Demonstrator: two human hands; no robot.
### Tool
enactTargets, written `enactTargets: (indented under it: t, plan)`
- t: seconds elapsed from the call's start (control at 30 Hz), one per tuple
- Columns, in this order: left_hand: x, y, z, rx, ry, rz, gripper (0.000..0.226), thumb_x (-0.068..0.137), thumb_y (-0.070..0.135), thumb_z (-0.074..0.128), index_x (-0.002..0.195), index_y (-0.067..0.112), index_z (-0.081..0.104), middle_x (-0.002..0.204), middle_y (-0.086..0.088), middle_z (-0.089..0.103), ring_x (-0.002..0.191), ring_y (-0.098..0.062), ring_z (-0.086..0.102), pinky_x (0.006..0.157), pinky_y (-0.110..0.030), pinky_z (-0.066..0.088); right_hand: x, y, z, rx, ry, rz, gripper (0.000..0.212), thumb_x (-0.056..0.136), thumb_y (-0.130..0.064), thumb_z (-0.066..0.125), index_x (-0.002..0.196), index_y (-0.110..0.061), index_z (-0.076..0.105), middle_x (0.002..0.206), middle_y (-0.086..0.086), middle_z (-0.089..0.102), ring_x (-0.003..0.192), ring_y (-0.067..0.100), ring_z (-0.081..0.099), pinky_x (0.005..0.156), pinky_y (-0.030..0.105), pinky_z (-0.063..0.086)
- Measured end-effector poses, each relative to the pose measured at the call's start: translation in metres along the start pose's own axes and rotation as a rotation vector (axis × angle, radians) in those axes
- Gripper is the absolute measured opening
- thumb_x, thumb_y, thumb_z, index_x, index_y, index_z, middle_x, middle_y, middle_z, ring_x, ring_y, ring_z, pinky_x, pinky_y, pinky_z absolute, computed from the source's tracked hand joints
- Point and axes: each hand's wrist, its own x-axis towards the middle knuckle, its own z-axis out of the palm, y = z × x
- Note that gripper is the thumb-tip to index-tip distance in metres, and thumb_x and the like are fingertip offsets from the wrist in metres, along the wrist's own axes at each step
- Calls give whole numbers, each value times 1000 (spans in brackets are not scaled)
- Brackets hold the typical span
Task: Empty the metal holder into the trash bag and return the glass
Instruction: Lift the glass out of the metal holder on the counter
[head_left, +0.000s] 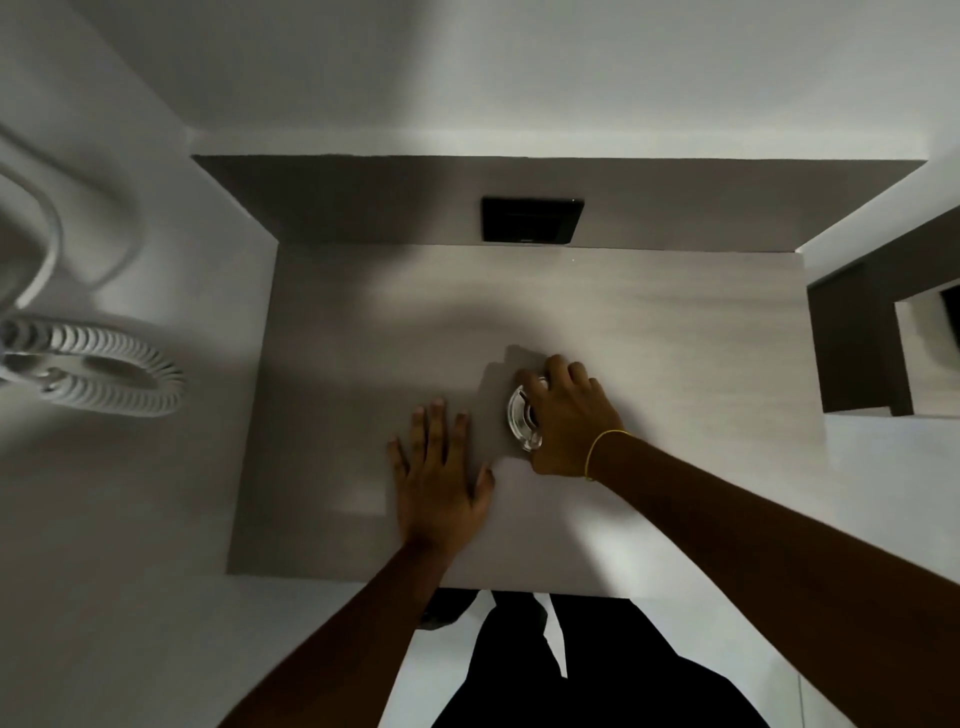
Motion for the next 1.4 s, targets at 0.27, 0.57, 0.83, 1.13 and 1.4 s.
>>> enactTargets:
  t: [0.27, 0.57, 0.83, 1.13, 1.4]
  plan:
    - [0, 0, 4, -8, 22, -3, 81, 96, 60, 47, 167, 25, 28, 179, -13, 19, 165, -37, 13, 127, -70, 14, -8, -1, -6, 3, -39, -60, 110, 57, -49, 84, 152, -19, 39, 142, 15, 43, 121, 36, 50, 101, 40, 51]
    - [-1, 1, 5, -8, 37, -7, 81, 97, 58, 48, 168, 25, 28, 179, -12, 18, 166, -37, 11, 128, -70, 13, -14, -2, -8, 101, 12, -36, 107, 52, -35, 88, 148, -15, 46, 141, 15, 39, 117, 37, 50, 91, 43, 57]
    - [-1, 2, 1, -10, 41, 5, 81, 97, 58, 46, 168, 24, 28, 179, -13, 18, 165, -38, 13, 127, -70, 15, -9, -2, -13, 62, -19, -59, 106, 57, -39, 91, 148, -16, 42, 139, 16, 40, 121, 36, 49, 94, 45, 56]
    - [-2, 2, 0, -8, 32, -11, 80, 99, 58, 48, 168, 25, 27, 179, -13, 19, 165, -37, 12, 128, -69, 13, -17, -1, -14, 108, -22, -78, 112, 62, -36, 88, 157, -17, 31, 153, 16, 35, 138, 39, 44, 104, 50, 54]
    - [-3, 1, 1, -19, 76, 15, 78, 100, 57, 47, 168, 24, 29, 180, -13, 15, 167, -35, 6, 127, -68, 15, -44, 36, -22, 268, 94, -26, 112, 61, -38, 89, 156, -17, 35, 148, 12, 37, 127, 39, 52, 102, 51, 57]
